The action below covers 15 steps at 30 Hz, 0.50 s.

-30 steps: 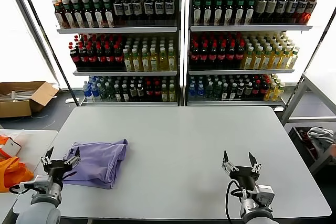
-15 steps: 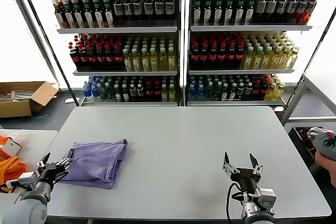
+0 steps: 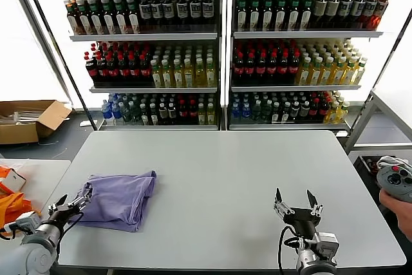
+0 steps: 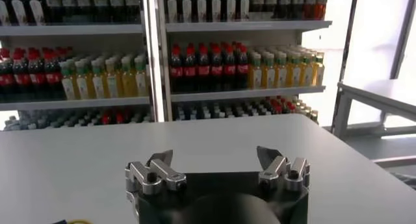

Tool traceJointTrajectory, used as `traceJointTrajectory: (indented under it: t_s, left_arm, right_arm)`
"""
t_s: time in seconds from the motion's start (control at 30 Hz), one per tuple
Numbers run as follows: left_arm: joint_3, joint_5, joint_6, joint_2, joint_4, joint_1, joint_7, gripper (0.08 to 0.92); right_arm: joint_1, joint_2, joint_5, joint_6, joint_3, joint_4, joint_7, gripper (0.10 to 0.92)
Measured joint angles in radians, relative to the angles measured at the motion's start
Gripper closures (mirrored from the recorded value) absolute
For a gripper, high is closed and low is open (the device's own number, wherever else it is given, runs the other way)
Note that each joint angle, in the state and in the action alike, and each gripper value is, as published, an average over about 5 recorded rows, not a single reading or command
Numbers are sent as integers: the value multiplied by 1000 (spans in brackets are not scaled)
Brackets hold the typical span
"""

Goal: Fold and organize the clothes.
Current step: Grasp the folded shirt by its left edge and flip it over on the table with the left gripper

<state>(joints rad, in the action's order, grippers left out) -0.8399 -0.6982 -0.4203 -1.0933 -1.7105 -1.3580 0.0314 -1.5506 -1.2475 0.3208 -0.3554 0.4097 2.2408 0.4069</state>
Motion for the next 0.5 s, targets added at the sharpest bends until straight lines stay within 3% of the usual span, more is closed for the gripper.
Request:
traceJointTrajectory:
  t_s: [0.5]
  left_arm:
    - [14,-51,-12,5,44,19,33,182]
  right_arm:
    - [-4,-3,-6,1,-6,-2,-1,203]
